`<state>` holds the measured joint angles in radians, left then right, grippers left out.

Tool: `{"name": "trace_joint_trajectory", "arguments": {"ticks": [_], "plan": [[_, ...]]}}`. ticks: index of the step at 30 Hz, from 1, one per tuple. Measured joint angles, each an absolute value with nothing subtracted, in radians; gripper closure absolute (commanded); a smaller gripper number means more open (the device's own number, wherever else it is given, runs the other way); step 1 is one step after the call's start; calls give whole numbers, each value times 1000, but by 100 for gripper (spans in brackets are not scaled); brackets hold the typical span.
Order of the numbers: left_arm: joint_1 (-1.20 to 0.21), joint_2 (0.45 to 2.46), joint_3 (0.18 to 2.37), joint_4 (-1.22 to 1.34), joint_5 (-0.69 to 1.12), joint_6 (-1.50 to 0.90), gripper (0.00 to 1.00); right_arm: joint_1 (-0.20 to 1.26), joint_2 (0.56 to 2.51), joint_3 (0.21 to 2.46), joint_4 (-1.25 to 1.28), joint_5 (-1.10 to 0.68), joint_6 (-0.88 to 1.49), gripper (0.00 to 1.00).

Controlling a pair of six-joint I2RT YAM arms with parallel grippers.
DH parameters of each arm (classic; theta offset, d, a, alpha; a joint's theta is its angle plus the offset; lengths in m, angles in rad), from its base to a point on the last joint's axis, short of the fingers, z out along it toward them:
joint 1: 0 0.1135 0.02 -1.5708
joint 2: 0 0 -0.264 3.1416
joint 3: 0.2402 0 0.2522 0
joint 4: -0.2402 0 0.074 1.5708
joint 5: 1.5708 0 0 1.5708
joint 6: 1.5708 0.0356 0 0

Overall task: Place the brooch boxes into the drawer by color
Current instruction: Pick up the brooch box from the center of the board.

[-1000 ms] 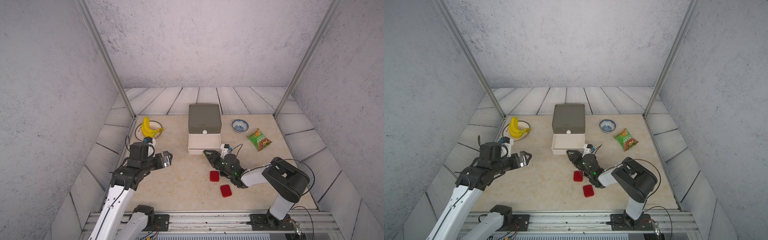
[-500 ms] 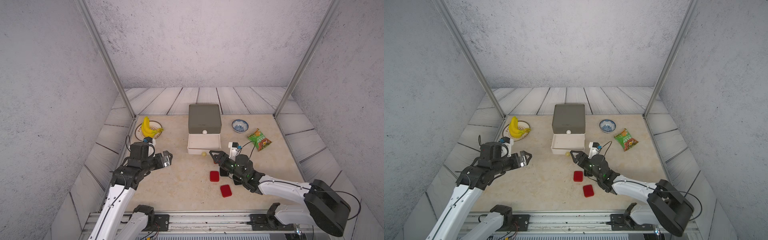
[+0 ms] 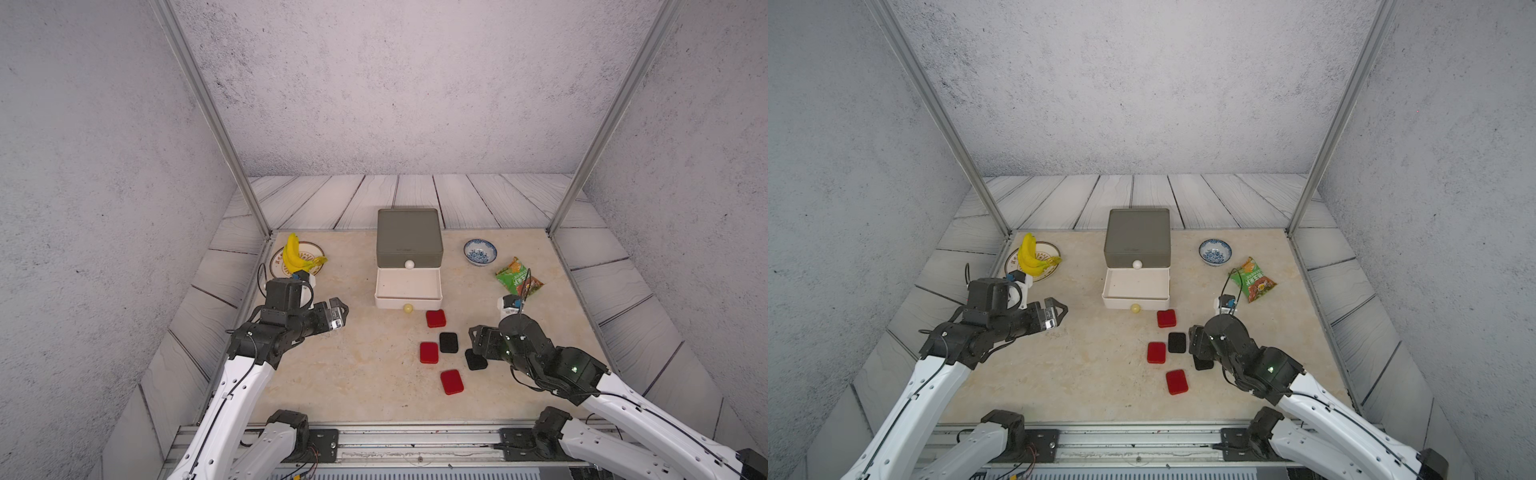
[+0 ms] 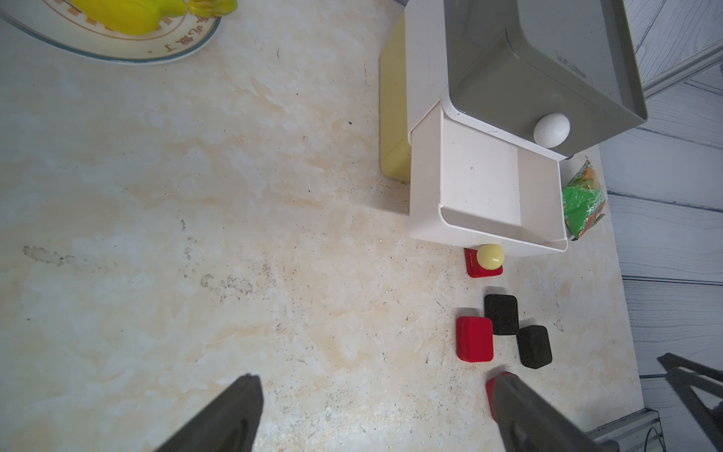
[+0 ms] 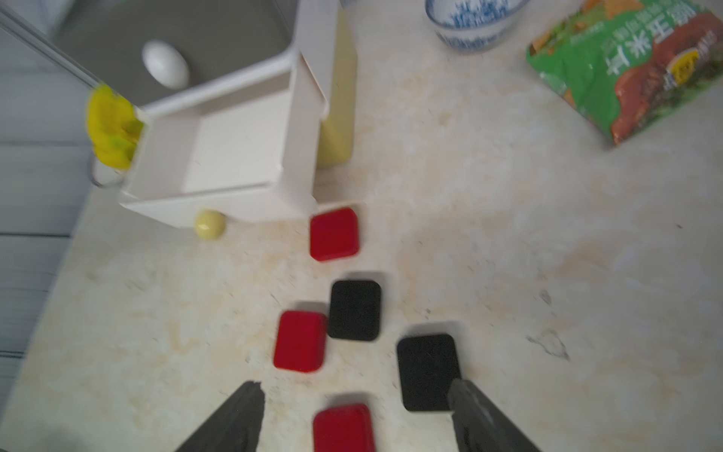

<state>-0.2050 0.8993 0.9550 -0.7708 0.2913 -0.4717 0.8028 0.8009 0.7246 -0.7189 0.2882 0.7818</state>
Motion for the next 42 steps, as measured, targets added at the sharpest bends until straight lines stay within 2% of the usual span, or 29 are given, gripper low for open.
{"name": "trace_joint_trajectory", "arguments": {"ticks": [4,7,12,18,27,42], "plan": [[-205,913,957,-762,302,-471,2,802,891,724,-846,253,755,5],[-205,913,959,-760,303,-470,2,794,978,739,-894,229,728,3],[-206,909,960,-760,303,-468,2,746,1106,789,-887,171,667,4],[-206,901,960,-759,302,-467,2,668,1163,790,-807,89,618,8],[-206,904,960,-759,298,-459,2,641,1339,818,-760,50,563,11],[-206,937,957,-752,295,-451,2,623,1420,801,-693,53,572,13]]}}
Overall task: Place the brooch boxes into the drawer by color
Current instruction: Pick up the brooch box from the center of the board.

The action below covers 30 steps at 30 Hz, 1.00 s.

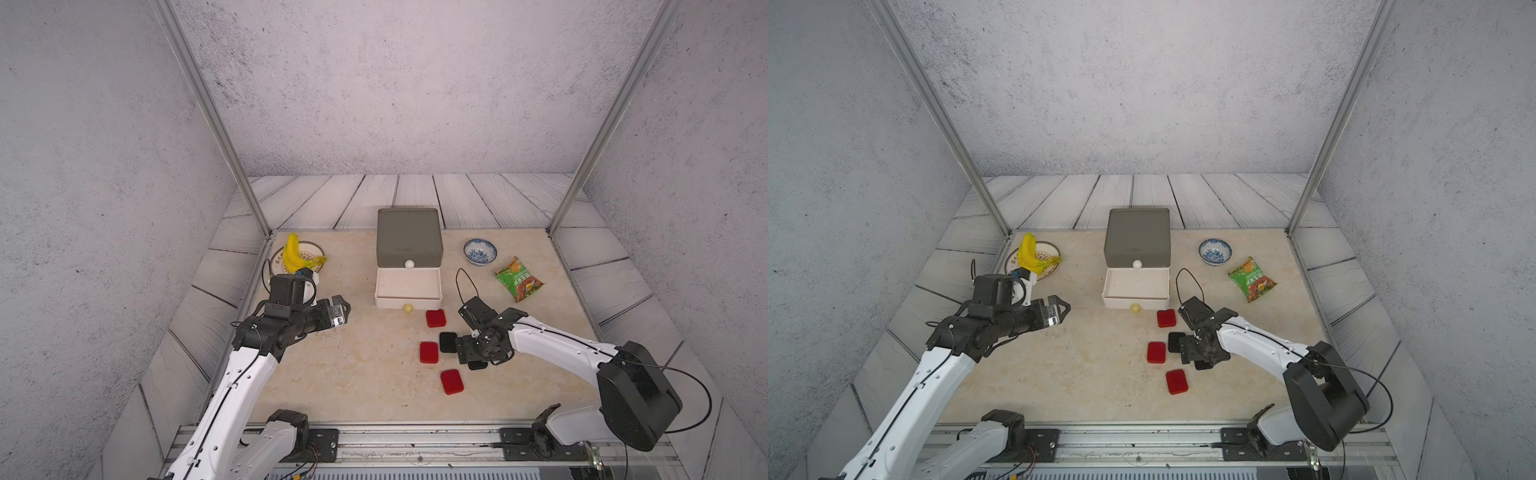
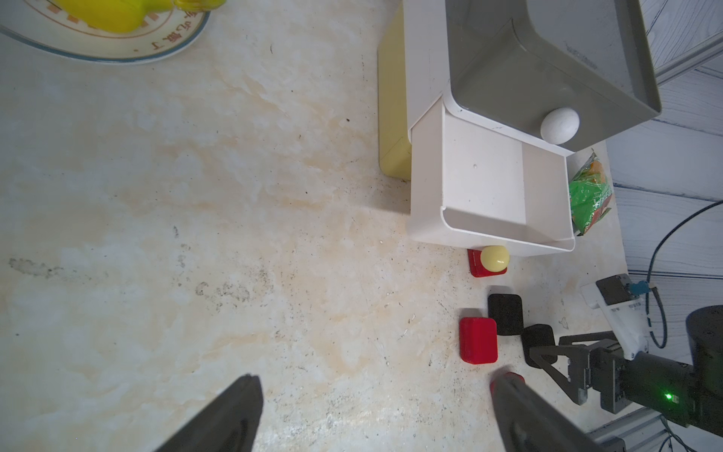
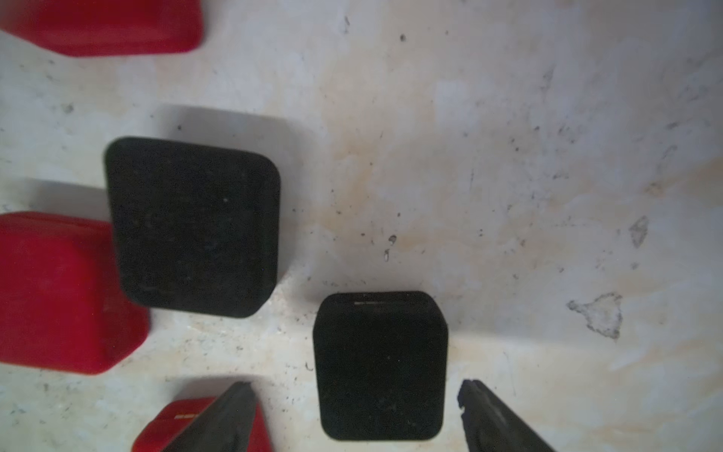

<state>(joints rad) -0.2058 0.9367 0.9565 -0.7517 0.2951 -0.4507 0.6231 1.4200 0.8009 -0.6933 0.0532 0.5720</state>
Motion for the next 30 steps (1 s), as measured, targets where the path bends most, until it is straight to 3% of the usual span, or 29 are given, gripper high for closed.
{"name": "trace_joint_trajectory", "arguments": {"ticks": [13,18,30], "plan": [[-206,932,957,-752,291,-449,2,606,1457,778,-640,45,575,32],[-206,931,957,-752,290,-449,2,606,1462,775,-635,39,575,50],[-206,930,957,-752,281,-448,2,606,1417,792,-684,57,573,56]]}}
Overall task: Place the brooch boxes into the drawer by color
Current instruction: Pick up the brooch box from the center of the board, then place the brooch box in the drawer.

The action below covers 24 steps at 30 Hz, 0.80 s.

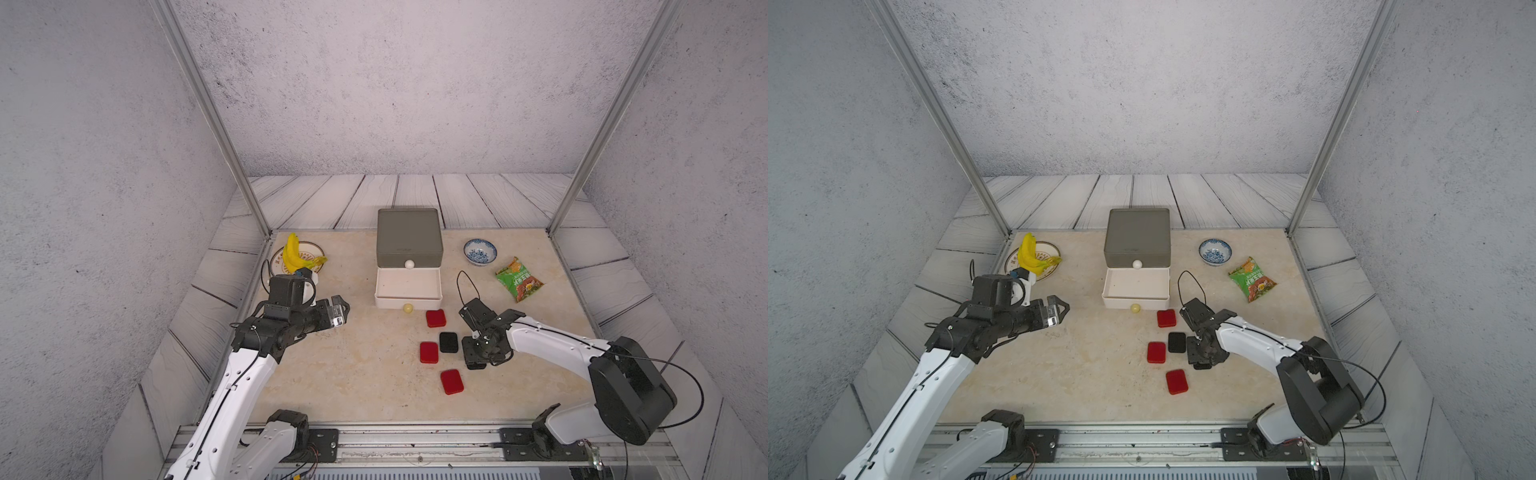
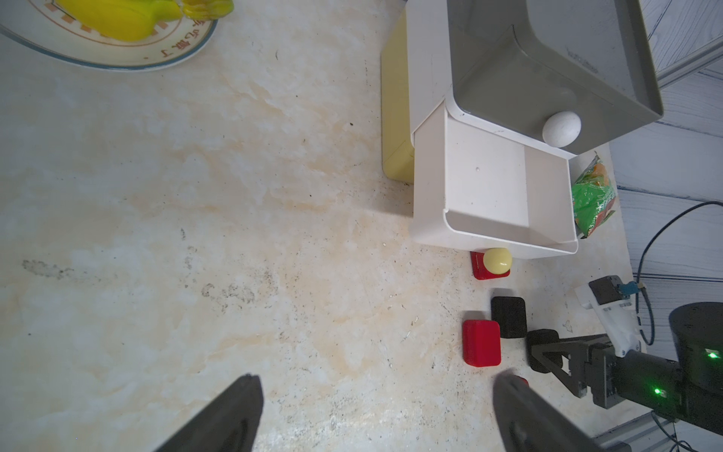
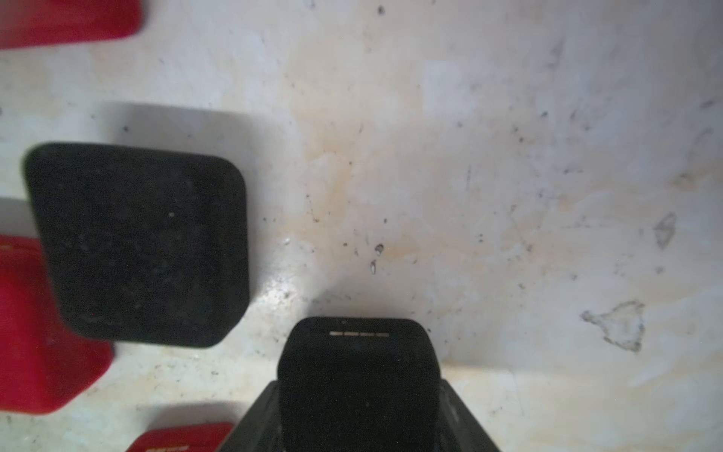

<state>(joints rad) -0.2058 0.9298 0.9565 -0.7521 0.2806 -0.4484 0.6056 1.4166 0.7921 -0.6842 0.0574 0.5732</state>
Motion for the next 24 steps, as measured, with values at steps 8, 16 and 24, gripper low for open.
{"name": "trace_joint_trajectory", "arguments": {"ticks": [8,16,24], "plan": [[-206,928,957,-752,280,-448,2,606,1231,1008,-752,72,522,59],[-206,921,957,-752,281,-449,2,651,1379,1300,-735,16,476,60],[-206,896,957,-762,273,-447,2,742,1640,1531,-679,-21,463,62]]}}
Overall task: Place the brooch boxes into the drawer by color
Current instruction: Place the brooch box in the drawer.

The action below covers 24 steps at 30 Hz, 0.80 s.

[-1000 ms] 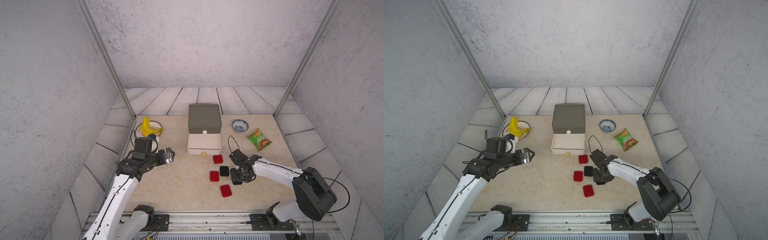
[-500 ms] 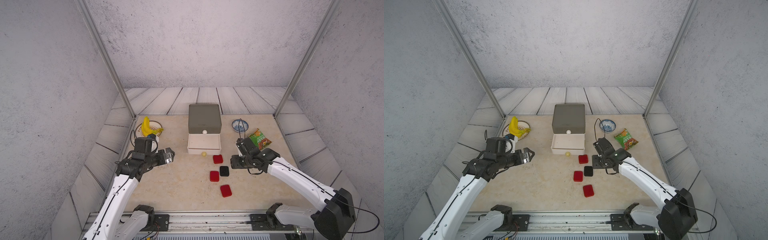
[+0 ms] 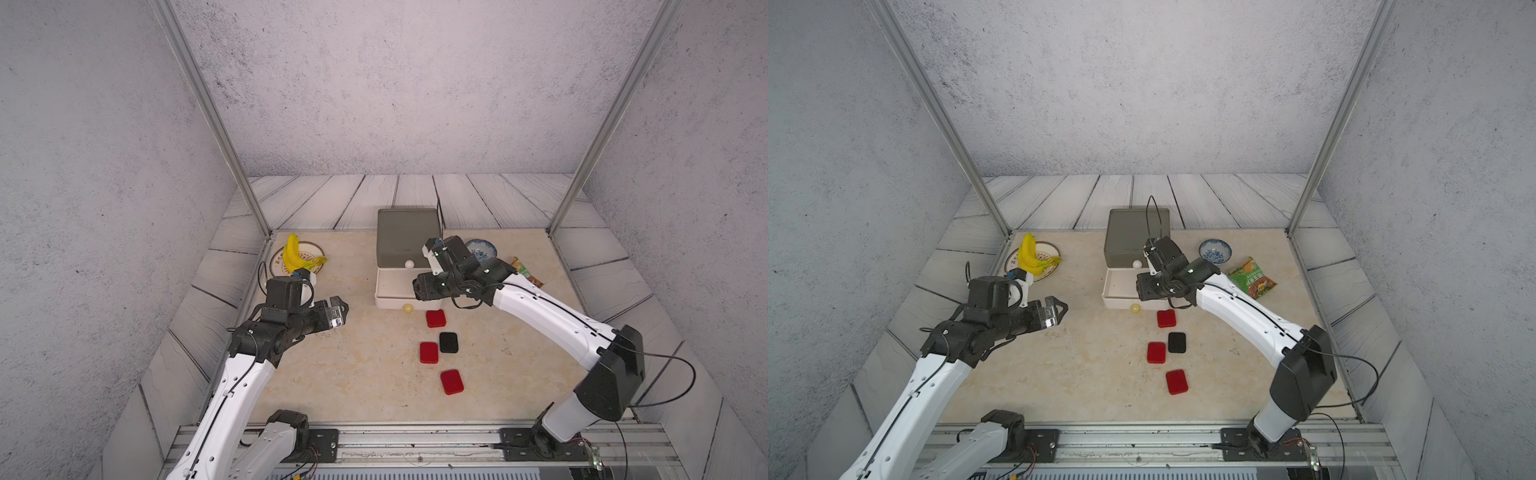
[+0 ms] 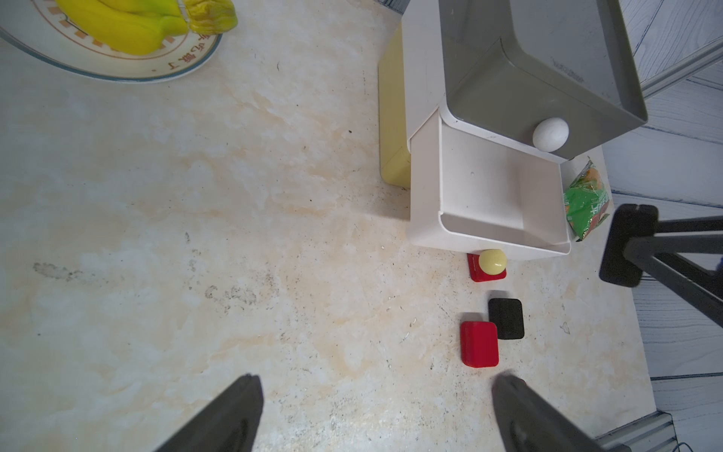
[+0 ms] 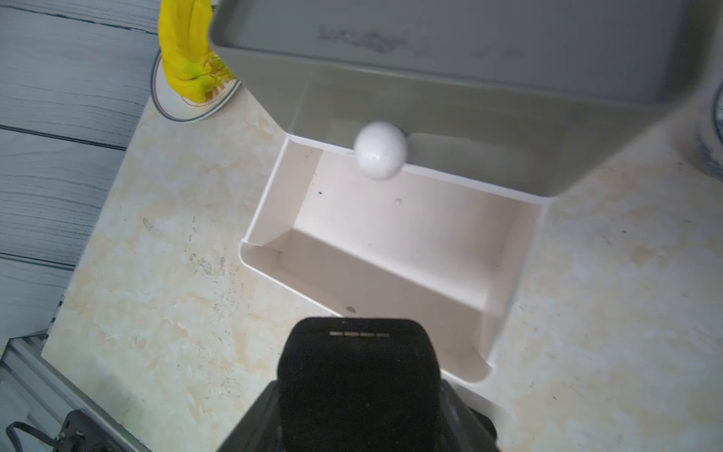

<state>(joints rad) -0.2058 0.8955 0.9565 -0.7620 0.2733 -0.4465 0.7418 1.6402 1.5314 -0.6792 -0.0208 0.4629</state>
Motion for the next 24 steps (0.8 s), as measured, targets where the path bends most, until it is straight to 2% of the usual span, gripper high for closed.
{"name": "trace_joint_trajectory", "arguments": {"ticks": [7,24], "plan": [[-206,886,957,-777,261,-433,2,770,1769,1597,-621,-25,479,63],[-206,869,957,-783,250,-421,2,774,1929,1703,-571,4,504,63]]}}
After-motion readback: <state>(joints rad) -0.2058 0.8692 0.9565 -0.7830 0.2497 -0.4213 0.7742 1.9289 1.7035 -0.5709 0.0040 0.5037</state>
